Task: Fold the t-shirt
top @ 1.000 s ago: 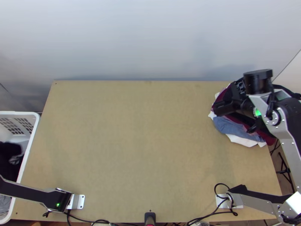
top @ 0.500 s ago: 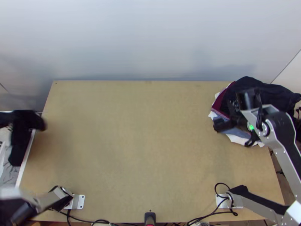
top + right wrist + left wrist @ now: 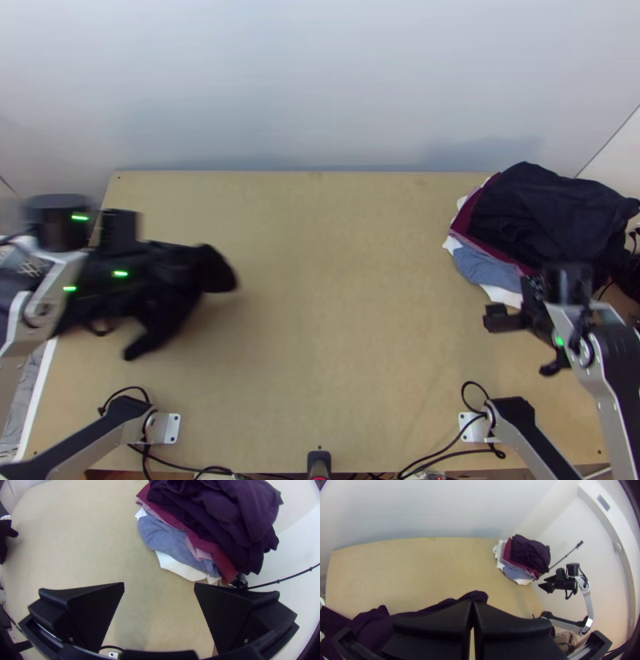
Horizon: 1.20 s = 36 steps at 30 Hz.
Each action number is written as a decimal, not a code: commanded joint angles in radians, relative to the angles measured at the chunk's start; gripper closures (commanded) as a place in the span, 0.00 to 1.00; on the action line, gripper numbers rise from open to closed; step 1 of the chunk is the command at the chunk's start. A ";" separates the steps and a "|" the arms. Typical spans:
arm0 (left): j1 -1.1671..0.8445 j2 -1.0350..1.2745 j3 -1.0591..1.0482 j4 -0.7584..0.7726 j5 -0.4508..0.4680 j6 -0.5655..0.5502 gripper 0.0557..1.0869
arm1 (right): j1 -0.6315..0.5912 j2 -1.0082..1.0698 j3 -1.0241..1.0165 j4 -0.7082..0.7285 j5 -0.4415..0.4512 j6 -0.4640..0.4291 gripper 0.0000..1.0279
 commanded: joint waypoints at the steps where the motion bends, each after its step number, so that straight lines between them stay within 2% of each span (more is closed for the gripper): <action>1: -0.467 0.129 0.008 0.116 -0.109 -0.075 0.96 | -0.082 -0.177 -0.096 -0.045 -0.007 0.015 0.05; 5: -0.625 0.277 0.112 0.147 -0.120 -0.067 0.96 | -0.082 -0.228 -0.096 -0.066 -0.007 0.046 0.05; 7: -0.707 0.359 0.201 0.167 -0.159 -0.062 0.96 | -0.083 -0.246 -0.091 -0.073 -0.007 0.063 0.05; 9: -0.736 0.438 0.280 0.199 -0.202 -0.047 0.96 | -0.099 -0.258 -0.085 -0.077 -0.007 0.078 0.05; 11: -0.731 0.510 0.341 0.225 -0.207 -0.061 0.95 | -0.111 -0.263 -0.085 -0.080 -0.009 0.080 0.05; 13: -0.731 0.558 0.389 0.225 -0.205 -0.090 0.87 | -0.112 -0.264 -0.085 -0.082 -0.009 0.080 0.05; 14: -0.739 0.563 0.393 0.225 -0.204 -0.108 0.75 | -0.111 -0.263 -0.082 -0.085 -0.009 0.080 0.05; 15: -0.759 0.563 0.386 0.224 -0.202 -0.111 0.54 | -0.111 -0.263 -0.082 -0.088 -0.009 0.078 0.05; 16: -0.782 0.560 0.375 0.216 -0.199 -0.111 0.21 | -0.111 -0.264 -0.083 -0.089 -0.009 0.077 0.05; 17: -0.806 0.555 0.363 0.198 -0.199 -0.108 0.03 | -0.111 -0.266 -0.088 -0.089 -0.009 0.075 0.05; 20: -0.854 0.517 0.304 0.192 -0.185 -0.104 0.04 | -0.111 -0.266 -0.109 -0.091 -0.010 0.071 0.05; 23: -0.852 0.489 0.274 0.181 -0.147 -0.107 0.04 | -0.099 -0.260 -0.146 -0.086 -0.059 0.074 0.05; 26: -0.822 0.478 0.270 0.127 -0.149 -0.084 0.04 | -0.072 -0.232 -0.163 -0.057 -0.085 0.074 0.05; 32: -0.638 0.418 0.140 0.034 -0.166 0.036 0.04 | 0.027 -0.120 -0.160 0.004 -0.090 0.049 0.05; 36: -0.490 0.409 0.028 -0.049 -0.196 0.114 0.04 | 0.105 -0.019 -0.123 0.038 -0.156 0.043 0.05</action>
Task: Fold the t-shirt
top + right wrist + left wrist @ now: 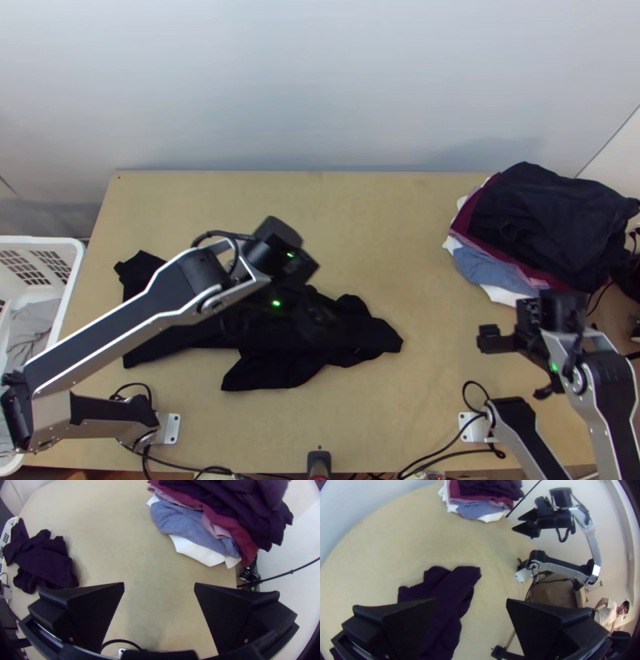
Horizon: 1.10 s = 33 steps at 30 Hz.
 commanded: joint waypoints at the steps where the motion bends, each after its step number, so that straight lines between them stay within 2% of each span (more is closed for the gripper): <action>1: 0.214 -0.037 -0.167 -0.112 -0.054 0.123 0.04 | 0.127 0.161 0.049 0.049 -0.084 -0.016 0.05; 4: 0.325 -0.054 -0.230 -0.112 -0.105 0.154 0.04 | 0.182 0.274 0.123 0.050 -0.149 -0.011 0.05; 8: 0.467 -0.076 -0.280 -0.115 -0.126 0.182 0.04 | 0.283 0.411 0.237 0.050 -0.203 -0.014 0.05; 12: 0.566 -0.105 -0.294 -0.117 -0.151 0.218 0.04 | 0.311 0.572 0.338 0.045 -0.334 -0.011 0.07; 15: 0.639 -0.125 -0.293 -0.135 -0.161 0.245 0.04 | 0.319 0.701 0.375 0.047 -0.398 -0.016 0.10; 19: 0.760 -0.163 -0.293 -0.174 -0.161 0.292 0.05 | 0.363 0.834 0.396 0.049 -0.404 -0.045 0.10; 24: 0.899 -0.206 -0.336 -0.186 -0.161 0.350 0.05 | 0.408 0.903 0.395 0.096 -0.418 -0.043 0.10; 26: 0.934 -0.223 -0.362 -0.186 -0.172 0.378 0.05 | 0.414 0.923 0.395 0.124 -0.424 -0.045 0.15; 33: 0.995 -0.288 -0.452 -0.186 -0.209 0.419 0.05 | 0.414 1.000 0.399 0.196 -0.438 -0.040 0.15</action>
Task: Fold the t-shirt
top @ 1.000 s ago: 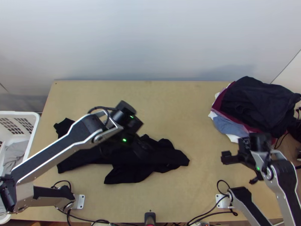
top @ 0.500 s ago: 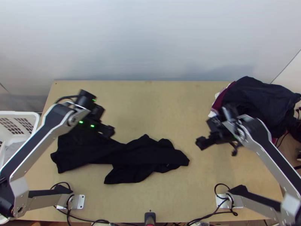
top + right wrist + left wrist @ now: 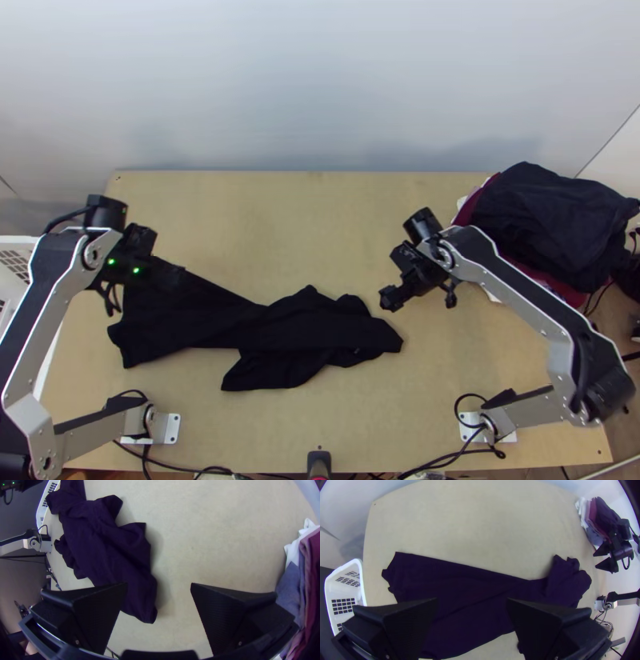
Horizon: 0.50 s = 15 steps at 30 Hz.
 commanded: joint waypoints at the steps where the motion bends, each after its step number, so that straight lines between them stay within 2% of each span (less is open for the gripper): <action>1: 0.086 -0.071 -0.082 -0.005 -0.032 0.048 0.05 | 0.024 0.095 0.010 0.072 -0.019 0.007 0.15; 12: 0.175 -0.145 -0.095 -0.060 -0.041 0.113 0.05 | 0.137 0.199 0.090 0.169 -0.026 0.048 0.16; 15: 0.192 -0.168 -0.111 -0.077 -0.043 0.143 0.05 | 0.149 0.228 0.105 0.201 -0.026 0.062 0.24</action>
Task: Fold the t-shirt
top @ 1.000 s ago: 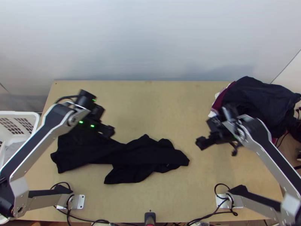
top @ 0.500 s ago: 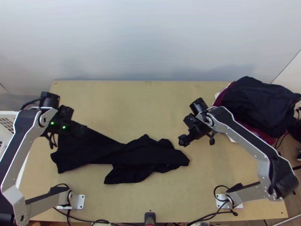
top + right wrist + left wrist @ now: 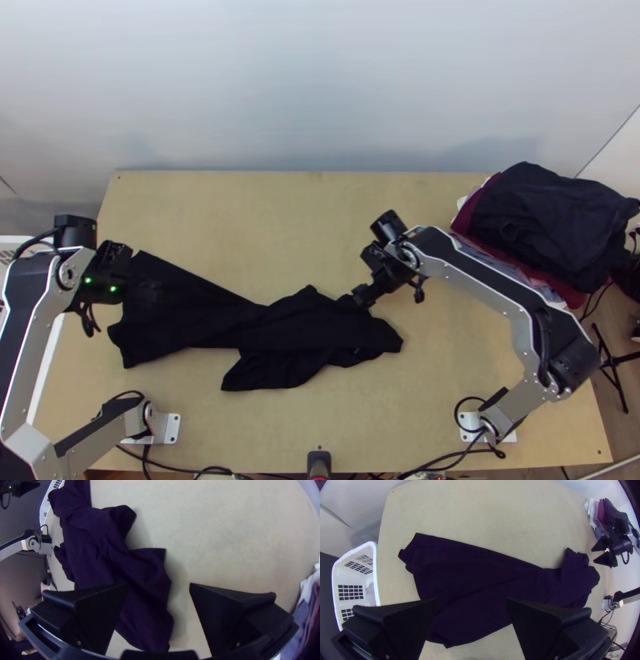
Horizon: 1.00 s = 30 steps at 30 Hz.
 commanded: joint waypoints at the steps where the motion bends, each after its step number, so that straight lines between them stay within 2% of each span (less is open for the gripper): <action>1: 0.054 -0.052 -0.029 -0.041 -0.011 0.062 0.05 | 0.048 0.069 0.042 0.060 -0.001 0.026 0.24; 5: 0.082 -0.070 -0.045 -0.052 -0.031 0.121 0.05 | 0.059 0.098 0.044 0.068 -0.001 0.028 0.25; 6: 0.087 -0.073 -0.046 -0.053 -0.036 0.136 0.05 | 0.061 0.105 0.039 0.073 -0.001 0.028 0.31; 8: 0.090 -0.078 -0.048 -0.056 -0.045 0.154 0.05 | 0.062 0.105 0.022 0.091 -0.001 0.029 0.37; 14: 0.105 -0.078 -0.059 -0.061 -0.045 0.190 0.05 | 0.062 0.105 -0.005 0.097 -0.001 0.032 0.39; 19: 0.105 -0.073 -0.068 -0.069 -0.045 0.231 0.05 | 0.062 0.105 -0.028 0.143 -0.001 0.034 0.58; 22: 0.103 -0.070 -0.068 -0.084 -0.049 0.285 0.05 | 0.064 0.103 -0.039 0.175 0.000 0.032 0.77; 26: 0.106 -0.062 -0.075 -0.092 -0.079 0.374 0.05 | 0.062 0.103 -0.039 0.200 0.000 0.026 0.94; 27: 0.108 -0.059 -0.079 -0.092 -0.091 0.397 0.05 | 0.062 0.101 -0.038 0.205 0.000 0.025 0.97; 30: 0.113 -0.044 -0.089 -0.069 -0.126 0.446 0.05 | 0.062 0.100 -0.030 0.206 0.000 0.023 0.97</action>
